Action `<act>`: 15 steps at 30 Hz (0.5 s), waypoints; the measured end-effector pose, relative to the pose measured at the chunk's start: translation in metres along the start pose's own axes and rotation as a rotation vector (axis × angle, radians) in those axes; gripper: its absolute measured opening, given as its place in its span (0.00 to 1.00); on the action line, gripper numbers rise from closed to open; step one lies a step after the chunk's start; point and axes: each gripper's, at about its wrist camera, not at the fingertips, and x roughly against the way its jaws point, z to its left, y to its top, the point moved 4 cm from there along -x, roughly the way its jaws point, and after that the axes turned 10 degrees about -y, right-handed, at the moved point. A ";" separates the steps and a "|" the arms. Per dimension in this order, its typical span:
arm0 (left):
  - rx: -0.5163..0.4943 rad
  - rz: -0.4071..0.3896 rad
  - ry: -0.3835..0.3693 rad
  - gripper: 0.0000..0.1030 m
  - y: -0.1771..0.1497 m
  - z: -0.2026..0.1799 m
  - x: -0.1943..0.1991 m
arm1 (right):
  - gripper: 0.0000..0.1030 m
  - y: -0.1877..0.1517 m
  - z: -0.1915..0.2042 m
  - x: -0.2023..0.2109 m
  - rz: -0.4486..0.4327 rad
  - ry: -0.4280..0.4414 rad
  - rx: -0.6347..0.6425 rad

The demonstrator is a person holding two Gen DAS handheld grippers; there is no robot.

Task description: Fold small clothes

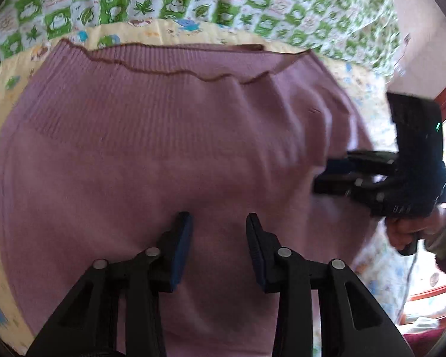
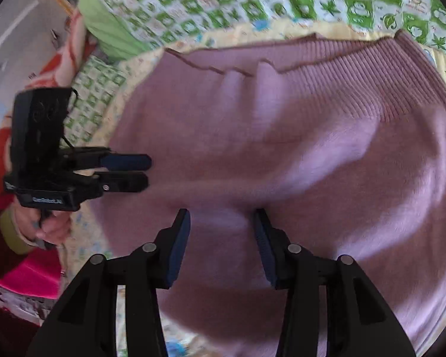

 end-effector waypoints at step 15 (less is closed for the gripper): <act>0.116 -0.200 0.216 0.13 0.084 0.087 0.026 | 0.00 0.074 -0.108 0.004 -0.216 -0.277 -0.317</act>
